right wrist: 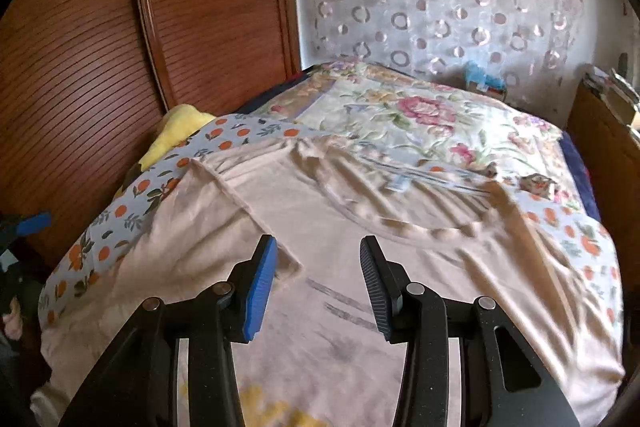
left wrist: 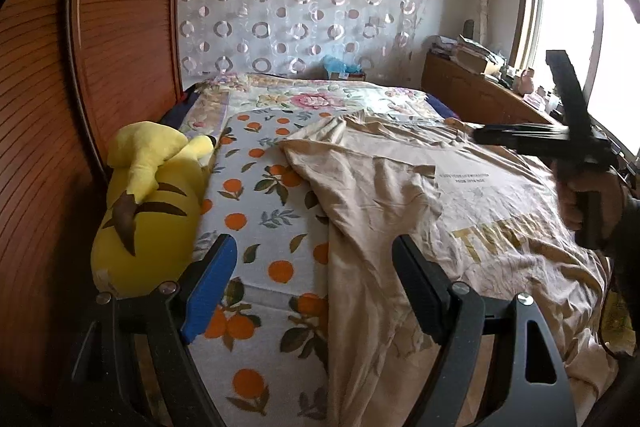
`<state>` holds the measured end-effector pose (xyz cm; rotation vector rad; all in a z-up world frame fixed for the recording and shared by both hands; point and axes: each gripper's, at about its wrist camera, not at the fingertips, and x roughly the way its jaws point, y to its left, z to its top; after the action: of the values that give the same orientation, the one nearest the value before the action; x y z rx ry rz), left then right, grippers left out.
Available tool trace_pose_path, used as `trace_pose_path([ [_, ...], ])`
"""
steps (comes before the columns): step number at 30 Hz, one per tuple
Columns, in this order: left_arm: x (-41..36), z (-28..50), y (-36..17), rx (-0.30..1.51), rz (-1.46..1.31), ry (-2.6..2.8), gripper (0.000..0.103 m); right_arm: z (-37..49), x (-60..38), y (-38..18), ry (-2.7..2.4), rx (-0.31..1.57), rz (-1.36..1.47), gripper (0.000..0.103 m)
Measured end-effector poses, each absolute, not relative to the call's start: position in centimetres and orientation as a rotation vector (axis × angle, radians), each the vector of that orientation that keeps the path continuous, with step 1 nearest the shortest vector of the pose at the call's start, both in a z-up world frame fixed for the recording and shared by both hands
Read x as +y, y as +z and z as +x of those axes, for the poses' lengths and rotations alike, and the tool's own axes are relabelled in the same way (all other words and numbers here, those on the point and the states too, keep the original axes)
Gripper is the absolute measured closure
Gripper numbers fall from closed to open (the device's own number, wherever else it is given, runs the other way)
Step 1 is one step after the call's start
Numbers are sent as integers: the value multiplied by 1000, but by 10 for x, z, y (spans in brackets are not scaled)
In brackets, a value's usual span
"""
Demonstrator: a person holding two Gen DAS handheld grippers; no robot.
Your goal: Fold small clothes
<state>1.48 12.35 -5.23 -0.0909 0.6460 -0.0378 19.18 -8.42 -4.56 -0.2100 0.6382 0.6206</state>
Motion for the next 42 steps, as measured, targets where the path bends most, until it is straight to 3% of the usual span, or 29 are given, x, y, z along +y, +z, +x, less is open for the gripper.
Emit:
trace_pose_path([
  [16,57,43,-52,678,-27,-156,22,123,-251,-56,374,643,-195,58],
  [20,38,56,-55,701,6,-197,22,120,-301,-75,305,691,-137,47],
  [26,19,79,-69,773,35,-255,22,125,-364,-102,162,758,-74,47],
  [42,3,107,-93,899,122,-237,22,129,-383,-107,134,800,-52,47],
])
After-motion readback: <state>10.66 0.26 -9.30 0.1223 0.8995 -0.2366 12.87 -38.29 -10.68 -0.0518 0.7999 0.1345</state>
